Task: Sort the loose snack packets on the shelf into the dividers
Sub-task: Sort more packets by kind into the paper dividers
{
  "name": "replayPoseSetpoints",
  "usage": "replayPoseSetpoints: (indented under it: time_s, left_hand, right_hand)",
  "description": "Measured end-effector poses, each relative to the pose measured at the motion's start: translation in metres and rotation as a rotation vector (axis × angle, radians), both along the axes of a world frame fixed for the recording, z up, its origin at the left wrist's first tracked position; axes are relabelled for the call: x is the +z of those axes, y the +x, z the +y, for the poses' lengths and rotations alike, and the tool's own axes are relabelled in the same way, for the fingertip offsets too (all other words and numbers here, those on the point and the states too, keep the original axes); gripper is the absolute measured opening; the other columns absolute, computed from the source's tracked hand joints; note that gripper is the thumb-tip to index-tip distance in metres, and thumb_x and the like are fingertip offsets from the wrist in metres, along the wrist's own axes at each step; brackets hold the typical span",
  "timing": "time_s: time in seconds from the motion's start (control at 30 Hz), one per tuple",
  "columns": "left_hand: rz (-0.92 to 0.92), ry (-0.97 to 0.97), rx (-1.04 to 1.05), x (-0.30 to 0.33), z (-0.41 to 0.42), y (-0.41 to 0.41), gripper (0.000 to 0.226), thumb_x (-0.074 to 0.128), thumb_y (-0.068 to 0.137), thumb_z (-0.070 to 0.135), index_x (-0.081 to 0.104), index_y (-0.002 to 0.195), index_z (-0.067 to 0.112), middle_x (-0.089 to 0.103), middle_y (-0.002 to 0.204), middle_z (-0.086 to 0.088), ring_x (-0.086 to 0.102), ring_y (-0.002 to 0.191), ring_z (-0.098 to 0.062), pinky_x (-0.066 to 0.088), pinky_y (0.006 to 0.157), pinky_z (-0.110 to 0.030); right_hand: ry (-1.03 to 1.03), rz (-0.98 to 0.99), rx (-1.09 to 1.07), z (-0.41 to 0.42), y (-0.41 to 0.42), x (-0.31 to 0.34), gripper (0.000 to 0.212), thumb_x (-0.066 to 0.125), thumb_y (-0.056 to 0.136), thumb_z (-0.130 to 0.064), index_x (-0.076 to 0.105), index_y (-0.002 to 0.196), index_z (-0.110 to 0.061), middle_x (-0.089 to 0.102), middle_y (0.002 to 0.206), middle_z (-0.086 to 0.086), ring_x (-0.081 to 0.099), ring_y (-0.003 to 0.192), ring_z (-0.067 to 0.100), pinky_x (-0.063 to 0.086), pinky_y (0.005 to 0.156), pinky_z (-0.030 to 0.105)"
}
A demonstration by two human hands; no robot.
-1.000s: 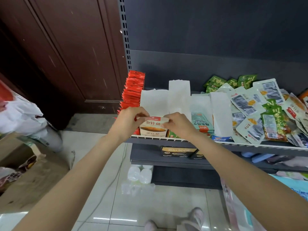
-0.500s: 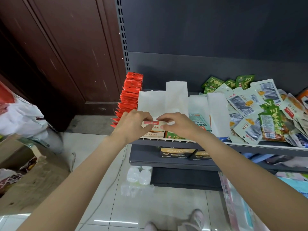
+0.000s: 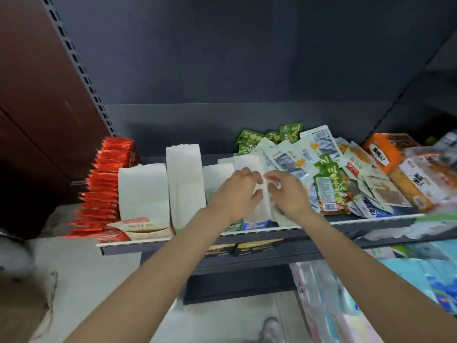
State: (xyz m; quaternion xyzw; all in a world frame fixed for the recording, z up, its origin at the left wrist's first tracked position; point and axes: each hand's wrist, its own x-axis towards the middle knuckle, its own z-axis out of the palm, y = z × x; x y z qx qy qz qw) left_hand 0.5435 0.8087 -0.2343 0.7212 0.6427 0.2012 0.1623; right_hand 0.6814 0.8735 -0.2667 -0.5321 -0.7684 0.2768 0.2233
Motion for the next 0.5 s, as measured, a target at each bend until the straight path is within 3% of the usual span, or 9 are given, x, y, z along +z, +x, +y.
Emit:
replayPoseSetpoints:
  time_s: [0.17,0.23,0.33,0.5]
  left_hand:
    - [-0.201,-0.221,0.073,-0.020,0.079,0.078,0.033,0.049,0.094,0.016,0.051,0.124,0.004,0.052,0.122,-0.017,0.047,0.117,-0.029,0.035,0.089,-0.027]
    - [-0.230,-0.302,0.161,-0.034,0.111,0.097,0.030,0.047,0.094,0.013,0.050,0.120,0.000,0.052,0.121,-0.020,0.047,0.117,-0.032,0.037,0.083,-0.029]
    - [-0.225,-0.396,0.331,-0.053,0.152,0.114,0.039,0.048,0.094,0.014,0.041,0.128,-0.005,0.044,0.131,-0.022,0.043,0.122,-0.034,0.038,0.091,-0.032]
    - [-0.415,-0.478,0.727,-0.075,0.205,0.116,0.041,0.047,0.096,0.012,0.037,0.131,-0.005,0.047,0.133,-0.022,0.048,0.121,-0.035,0.041,0.096,-0.038]
  right_hand:
    - [-0.030,-0.167,-0.085,0.069,0.069,-0.023,0.046,0.057,0.088,-0.011,0.046,0.133,-0.008,0.045,0.139,0.013,0.041,0.129,0.027,0.033,0.103,0.031]
    - [-0.084,-0.235,-0.057,0.096,0.086,-0.032,0.060,0.057,0.089,-0.014,0.031,0.143,-0.009,0.029,0.150,0.011,0.026,0.139,0.026,0.026,0.111,0.032]
    - [-0.167,-0.368,0.045,0.129,0.101,-0.044,0.072,0.054,0.092,-0.019,0.011,0.150,-0.016,0.003,0.158,0.004,0.003,0.146,0.021,0.013,0.117,0.034]
    - [-0.212,-0.408,0.157,0.160,0.107,-0.056,0.070,0.052,0.095,-0.022,0.010,0.150,-0.017,-0.001,0.159,0.000,0.000,0.146,0.019,0.008,0.117,0.031]
